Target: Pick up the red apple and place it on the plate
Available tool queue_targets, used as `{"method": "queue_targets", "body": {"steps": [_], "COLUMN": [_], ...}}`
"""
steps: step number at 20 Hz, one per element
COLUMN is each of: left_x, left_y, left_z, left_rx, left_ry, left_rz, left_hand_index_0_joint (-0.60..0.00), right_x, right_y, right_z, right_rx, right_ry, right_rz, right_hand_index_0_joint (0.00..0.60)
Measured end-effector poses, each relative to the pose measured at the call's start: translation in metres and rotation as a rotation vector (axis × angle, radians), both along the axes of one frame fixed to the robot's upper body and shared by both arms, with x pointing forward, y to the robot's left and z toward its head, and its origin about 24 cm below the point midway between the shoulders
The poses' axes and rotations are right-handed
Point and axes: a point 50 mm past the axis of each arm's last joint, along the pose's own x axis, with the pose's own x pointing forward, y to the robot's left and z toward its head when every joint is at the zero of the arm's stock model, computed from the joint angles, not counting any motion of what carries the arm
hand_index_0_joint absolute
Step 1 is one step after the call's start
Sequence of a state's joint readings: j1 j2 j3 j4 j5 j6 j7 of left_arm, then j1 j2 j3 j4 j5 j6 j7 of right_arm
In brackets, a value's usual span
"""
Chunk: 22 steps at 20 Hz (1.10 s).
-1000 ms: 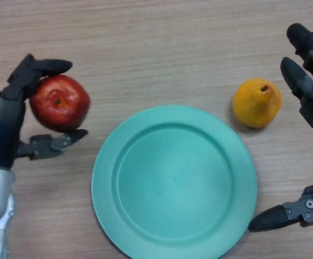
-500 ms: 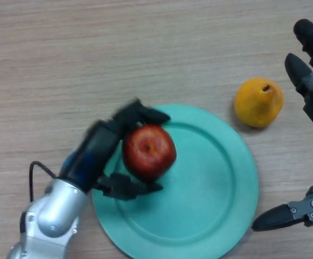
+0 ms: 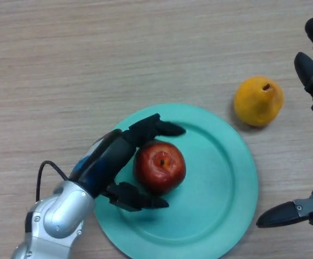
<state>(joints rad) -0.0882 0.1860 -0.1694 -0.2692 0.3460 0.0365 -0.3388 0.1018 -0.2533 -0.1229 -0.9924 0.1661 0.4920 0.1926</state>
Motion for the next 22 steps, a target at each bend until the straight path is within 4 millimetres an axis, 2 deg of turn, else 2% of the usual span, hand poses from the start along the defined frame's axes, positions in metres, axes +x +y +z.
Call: {"method": "queue_targets", "body": {"steps": [2, 6, 9, 10, 13, 16, 18, 22], "left_x": [-0.004, -0.013, -0.020, -0.022, -0.032, -0.035, -0.039, -0.045], "left_y": [0.006, 0.014, 0.024, 0.033, 0.056, 0.075, 0.077, 0.070], "left_z": [0.023, 0.049, 0.075, 0.085, 0.094, 0.090, 0.094, 0.095], "left_rx": [-0.050, -0.078, -0.218, -0.252, -0.347, -0.378, -0.492, -0.540], "left_ry": [-0.077, -0.087, -0.112, -0.126, -0.115, -0.161, -0.136, -0.059], "left_rz": [0.011, 0.052, 0.019, 0.034, 0.068, 0.180, 0.159, 0.099], "left_hand_index_0_joint": [0.000, 0.000, 0.000, 0.000, 0.000, 0.000, 0.000, 0.000], "right_x": [0.000, 0.000, 0.001, 0.001, 0.001, 0.003, 0.005, 0.010], "right_y": [0.000, 0.003, 0.003, 0.005, 0.006, 0.007, 0.009, 0.009], "right_z": [0.000, 0.000, 0.000, 0.000, 0.002, 0.008, 0.013, 0.019], "right_rx": [-0.004, -0.016, -0.041, -0.053, -0.067, -0.063, -0.043, -0.016], "right_ry": [0.000, 0.004, 0.002, 0.005, -0.004, -0.040, -0.066, -0.069], "right_rz": [0.001, 0.009, -0.002, 0.007, 0.021, 0.022, 0.026, 0.008], "right_hand_index_0_joint": [0.000, 0.000, 0.000, 0.000, 0.000, 0.000, 0.000, 0.000]}}
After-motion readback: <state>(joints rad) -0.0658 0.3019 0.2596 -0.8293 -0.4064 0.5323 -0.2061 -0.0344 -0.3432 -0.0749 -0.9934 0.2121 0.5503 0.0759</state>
